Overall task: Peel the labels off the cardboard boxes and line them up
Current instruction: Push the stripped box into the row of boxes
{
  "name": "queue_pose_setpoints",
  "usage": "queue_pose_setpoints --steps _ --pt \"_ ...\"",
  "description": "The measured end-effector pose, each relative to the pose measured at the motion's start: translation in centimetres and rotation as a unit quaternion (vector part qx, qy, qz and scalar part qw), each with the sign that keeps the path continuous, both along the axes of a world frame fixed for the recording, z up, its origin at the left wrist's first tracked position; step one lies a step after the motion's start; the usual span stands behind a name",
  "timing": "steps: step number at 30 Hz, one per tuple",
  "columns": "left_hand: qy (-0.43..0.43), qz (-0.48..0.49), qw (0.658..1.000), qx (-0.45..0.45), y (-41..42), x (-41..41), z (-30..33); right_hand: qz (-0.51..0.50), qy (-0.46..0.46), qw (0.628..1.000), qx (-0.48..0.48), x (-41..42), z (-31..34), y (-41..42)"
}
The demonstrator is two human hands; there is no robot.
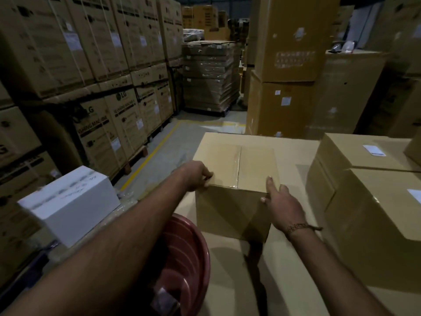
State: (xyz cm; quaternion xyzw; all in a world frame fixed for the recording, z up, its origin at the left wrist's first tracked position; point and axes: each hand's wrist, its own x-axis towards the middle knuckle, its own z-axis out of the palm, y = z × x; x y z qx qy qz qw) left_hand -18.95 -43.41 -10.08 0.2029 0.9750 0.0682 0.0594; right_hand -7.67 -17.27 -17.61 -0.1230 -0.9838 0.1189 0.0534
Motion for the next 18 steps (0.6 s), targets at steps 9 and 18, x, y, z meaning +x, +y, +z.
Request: queue_pose_setpoints --steps 9,18 --pt "0.069 0.052 0.993 0.079 -4.9 -10.8 -1.8 0.008 0.009 1.0 -0.009 -12.8 -0.8 -3.5" --pt "0.054 0.067 0.983 0.163 -7.2 -17.7 -3.4 0.008 0.025 0.999 -0.022 -19.8 -1.0 -5.2"
